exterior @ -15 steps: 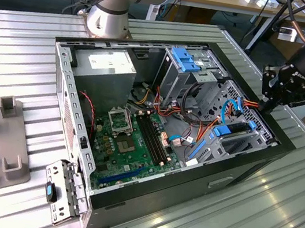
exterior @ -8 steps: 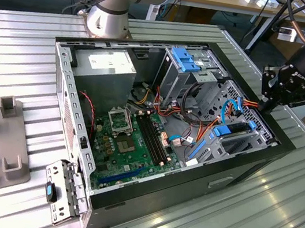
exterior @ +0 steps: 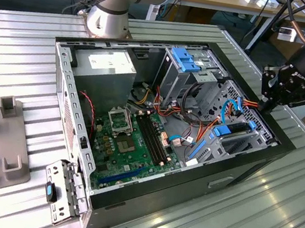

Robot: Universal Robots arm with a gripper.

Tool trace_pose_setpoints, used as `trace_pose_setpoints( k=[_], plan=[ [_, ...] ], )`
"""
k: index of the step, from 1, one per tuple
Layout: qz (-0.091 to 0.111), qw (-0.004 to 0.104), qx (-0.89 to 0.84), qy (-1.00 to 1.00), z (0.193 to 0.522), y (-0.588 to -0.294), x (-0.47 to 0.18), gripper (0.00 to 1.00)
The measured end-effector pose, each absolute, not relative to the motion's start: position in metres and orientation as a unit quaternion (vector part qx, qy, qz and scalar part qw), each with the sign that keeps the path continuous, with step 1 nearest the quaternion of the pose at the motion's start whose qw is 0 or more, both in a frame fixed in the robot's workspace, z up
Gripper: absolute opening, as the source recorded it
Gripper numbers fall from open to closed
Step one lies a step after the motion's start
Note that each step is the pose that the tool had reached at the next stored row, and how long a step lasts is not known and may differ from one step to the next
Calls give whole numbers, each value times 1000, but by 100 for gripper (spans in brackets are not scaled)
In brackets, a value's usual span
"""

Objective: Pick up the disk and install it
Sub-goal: 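Insert the first disk wire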

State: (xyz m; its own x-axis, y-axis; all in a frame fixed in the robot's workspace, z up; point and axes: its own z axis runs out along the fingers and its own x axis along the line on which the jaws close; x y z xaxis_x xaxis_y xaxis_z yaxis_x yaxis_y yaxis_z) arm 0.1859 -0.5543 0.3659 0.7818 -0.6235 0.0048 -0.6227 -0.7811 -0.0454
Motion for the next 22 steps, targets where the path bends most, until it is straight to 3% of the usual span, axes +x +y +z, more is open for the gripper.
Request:
trace_pose_setpoints(
  k=[2,22],
  plan=[
    [-10,21,-944,330,366,-554,186,17],
    [-12,21,-927,374,380,-554,184,17]
  ],
)
